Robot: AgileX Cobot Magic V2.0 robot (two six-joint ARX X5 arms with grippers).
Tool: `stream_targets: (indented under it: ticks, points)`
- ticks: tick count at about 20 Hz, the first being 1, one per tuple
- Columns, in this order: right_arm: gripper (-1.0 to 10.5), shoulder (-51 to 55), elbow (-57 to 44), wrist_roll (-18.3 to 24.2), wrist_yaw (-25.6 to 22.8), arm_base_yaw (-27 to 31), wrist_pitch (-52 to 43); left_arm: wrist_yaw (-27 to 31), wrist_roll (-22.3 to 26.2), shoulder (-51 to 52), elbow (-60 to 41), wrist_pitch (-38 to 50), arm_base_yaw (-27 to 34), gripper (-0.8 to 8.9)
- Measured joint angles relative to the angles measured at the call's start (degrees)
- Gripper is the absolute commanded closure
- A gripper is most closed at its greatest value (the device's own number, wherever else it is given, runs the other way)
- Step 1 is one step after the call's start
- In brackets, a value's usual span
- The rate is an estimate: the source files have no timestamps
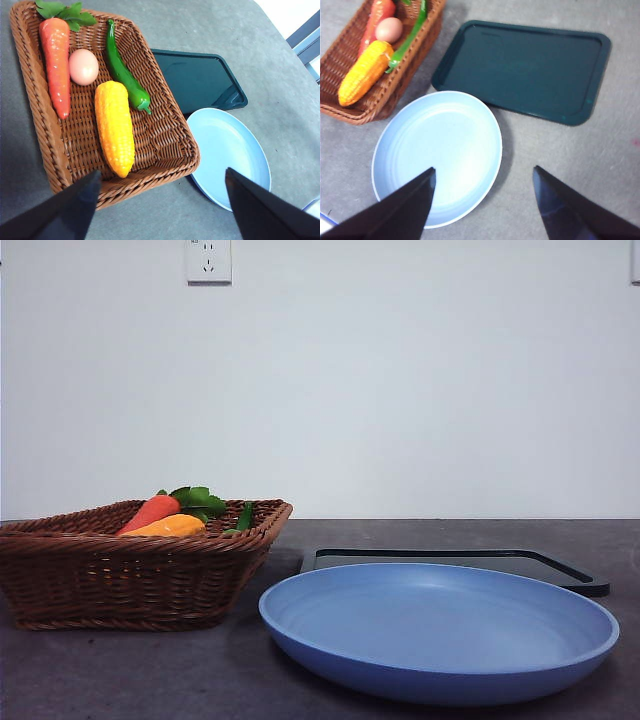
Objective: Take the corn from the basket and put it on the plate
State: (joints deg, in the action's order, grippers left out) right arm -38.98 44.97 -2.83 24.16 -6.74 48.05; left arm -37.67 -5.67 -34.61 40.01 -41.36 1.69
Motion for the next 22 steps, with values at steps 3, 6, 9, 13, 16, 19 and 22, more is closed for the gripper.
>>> stream_targets:
  ticks: [3, 6, 9, 13, 16, 19, 22]
  points:
    - [6.2, -4.87, 0.02, -0.63, 1.05, -0.24, -1.68, 0.0, 0.0, -0.26, 0.0, 0.02, 0.0, 3.96]
    - [6.2, -11.21, 0.42, -1.51, 1.75, -1.33, -4.37, 0.0, 0.0, -0.26, 0.0, 0.04, 0.0, 3.96]
    - [6.2, -19.17, 0.44, -1.95, 1.79, -2.62, -6.67, 0.0, 0.0, -0.26, 0.0, 0.04, 0.0, 3.96]
    - [6.2, -30.23, 0.44, -1.97, 1.77, -4.33, -10.58, 0.0, 0.0, -0.26, 0.0, 0.04, 0.0, 3.96]
    - [6.2, -37.4, 0.44, -1.99, 1.77, -5.9, -13.33, 0.02, 0.0, -0.26, 0.0, 0.02, 0.0, 3.96]
    - [6.6, -42.34, 0.44, -1.97, 1.77, -6.99, -15.21, 0.0, 0.0, -0.26, 0.0, 0.02, 0.0, 3.96]
    - [7.1, -46.12, 0.44, -1.99, 1.77, -7.93, -15.82, 0.0, 0.0, -0.26, 0.0, 0.02, 0.0, 3.96]
